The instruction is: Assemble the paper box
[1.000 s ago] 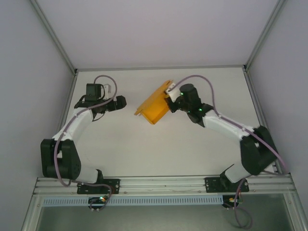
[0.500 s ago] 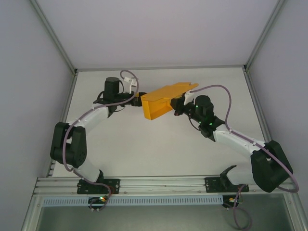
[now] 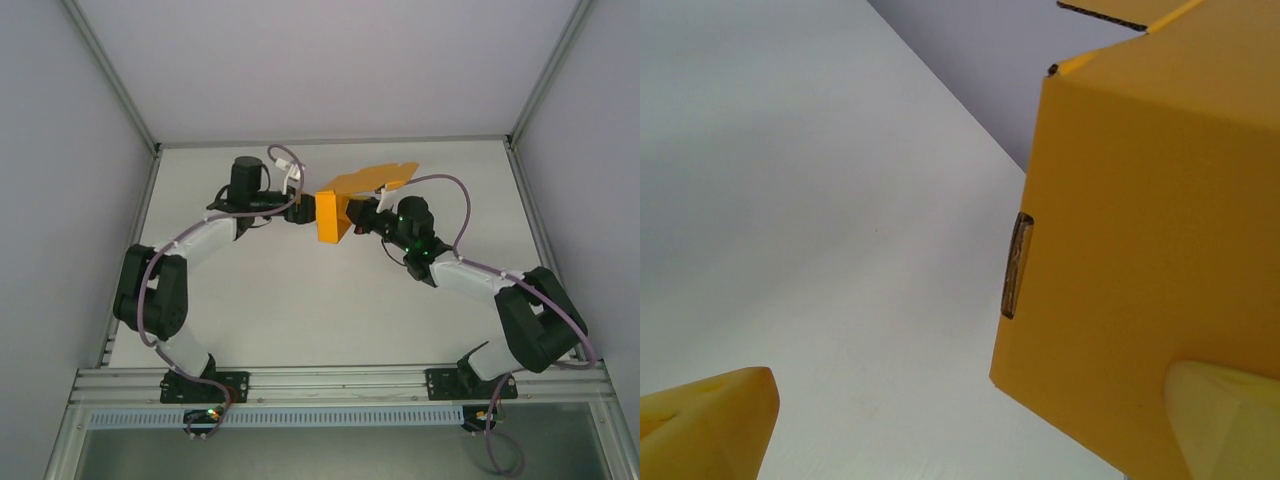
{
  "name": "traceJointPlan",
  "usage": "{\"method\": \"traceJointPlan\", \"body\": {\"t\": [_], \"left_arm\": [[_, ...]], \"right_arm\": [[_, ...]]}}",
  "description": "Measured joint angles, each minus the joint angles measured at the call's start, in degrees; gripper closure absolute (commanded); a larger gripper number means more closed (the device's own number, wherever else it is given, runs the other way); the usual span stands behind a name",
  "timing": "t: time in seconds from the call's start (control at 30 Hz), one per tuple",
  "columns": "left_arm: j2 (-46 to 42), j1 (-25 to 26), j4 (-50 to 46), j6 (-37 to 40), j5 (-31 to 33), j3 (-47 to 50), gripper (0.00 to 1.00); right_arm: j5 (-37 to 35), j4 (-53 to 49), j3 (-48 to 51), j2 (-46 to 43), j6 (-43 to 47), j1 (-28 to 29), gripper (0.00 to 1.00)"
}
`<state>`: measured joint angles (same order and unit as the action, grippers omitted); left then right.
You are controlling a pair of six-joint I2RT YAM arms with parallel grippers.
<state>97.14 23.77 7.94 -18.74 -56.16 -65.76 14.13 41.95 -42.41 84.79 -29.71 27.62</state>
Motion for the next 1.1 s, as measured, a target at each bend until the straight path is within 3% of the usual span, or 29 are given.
{"method": "traceJointPlan", "body": {"t": [0.43, 0.83, 0.97, 1.03, 1.1], "left_arm": [[4.44, 0.17, 3.63, -4.07, -2.58, -5.35, 0.0], [4.17, 0.07, 3.04, -4.66, -1.16, -7.1, 0.0], [0.42, -2.29, -0.37, -4.87, 2.8, -1.84, 0.0], [-2.1, -4.22, -4.46, -4.46, 8.11, 0.85, 0.0], [-4.42, -6.45, -11.32, -3.02, 17.27, 2.16, 0.0]], "right_arm": [[-4.9, 1.36, -3.48, 2.6, -2.01, 0.76, 1.0], [-7.63, -2.51, -6.36, 2.14, 0.66, 1.18, 1.0], [-10.34, -10.62, -6.34, -0.72, 2.4, 3.34, 1.0], [-12.2, -15.13, -6.4, -2.23, 3.17, 5.57, 1.0], [-15.58, -20.61, -6.58, -3.65, 4.15, 7.69, 1.0]]}}
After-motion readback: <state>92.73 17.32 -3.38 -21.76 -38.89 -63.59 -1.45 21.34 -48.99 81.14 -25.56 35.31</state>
